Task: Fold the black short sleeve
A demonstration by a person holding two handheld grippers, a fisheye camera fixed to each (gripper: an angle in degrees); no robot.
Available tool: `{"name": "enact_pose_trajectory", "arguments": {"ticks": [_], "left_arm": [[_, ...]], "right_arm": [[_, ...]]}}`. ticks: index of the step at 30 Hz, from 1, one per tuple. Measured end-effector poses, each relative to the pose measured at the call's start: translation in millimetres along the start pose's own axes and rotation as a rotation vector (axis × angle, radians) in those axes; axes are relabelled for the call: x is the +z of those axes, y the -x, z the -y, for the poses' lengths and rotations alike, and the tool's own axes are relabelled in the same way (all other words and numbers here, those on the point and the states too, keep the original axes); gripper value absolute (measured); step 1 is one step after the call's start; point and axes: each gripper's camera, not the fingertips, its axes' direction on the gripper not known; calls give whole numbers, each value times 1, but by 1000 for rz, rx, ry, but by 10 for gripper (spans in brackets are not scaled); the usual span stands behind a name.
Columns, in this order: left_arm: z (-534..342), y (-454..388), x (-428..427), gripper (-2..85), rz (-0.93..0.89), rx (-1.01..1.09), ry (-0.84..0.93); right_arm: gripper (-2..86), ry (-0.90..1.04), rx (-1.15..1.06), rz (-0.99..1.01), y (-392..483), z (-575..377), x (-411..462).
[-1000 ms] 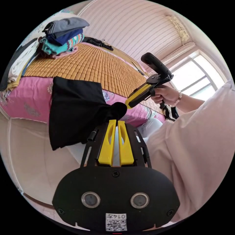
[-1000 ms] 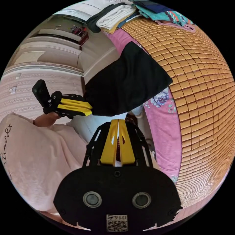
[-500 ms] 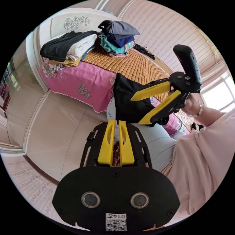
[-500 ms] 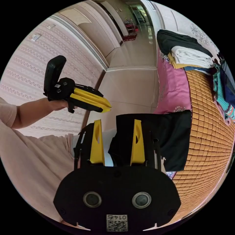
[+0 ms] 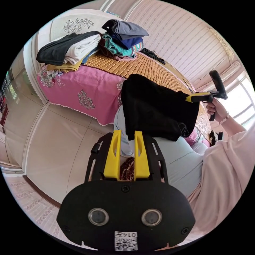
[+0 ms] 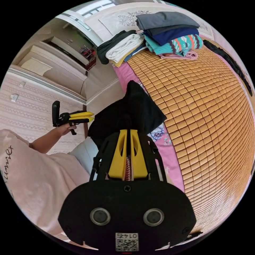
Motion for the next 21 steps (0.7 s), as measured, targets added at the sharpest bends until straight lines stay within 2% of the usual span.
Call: {"name": "enact_pose_trajectory", "arguments": {"ticks": [3,6,13,15,18,21], "left_arm": [[4,14,17,105,-59,-17,38],[9,22,29,78,-110,-18,55],[11,48,32,3,-354,-179,107],[11,50,26,-4,-343,-189,96],[14,35,8,-8,-230,-87,76],[21,23,-7,-9,-163,-19,77]], "right_arm": [[9,-28,142,27,-25,-43,-13],[9,-34,267,82,-41,-78,-14],[8,-78,340,128,-35,-111,-15],[8,-49,282,-6,-15,-105,-17],[7,58,144,-227,21,-91,-12],[7,110,57,-365,46,-84,-6]]}}
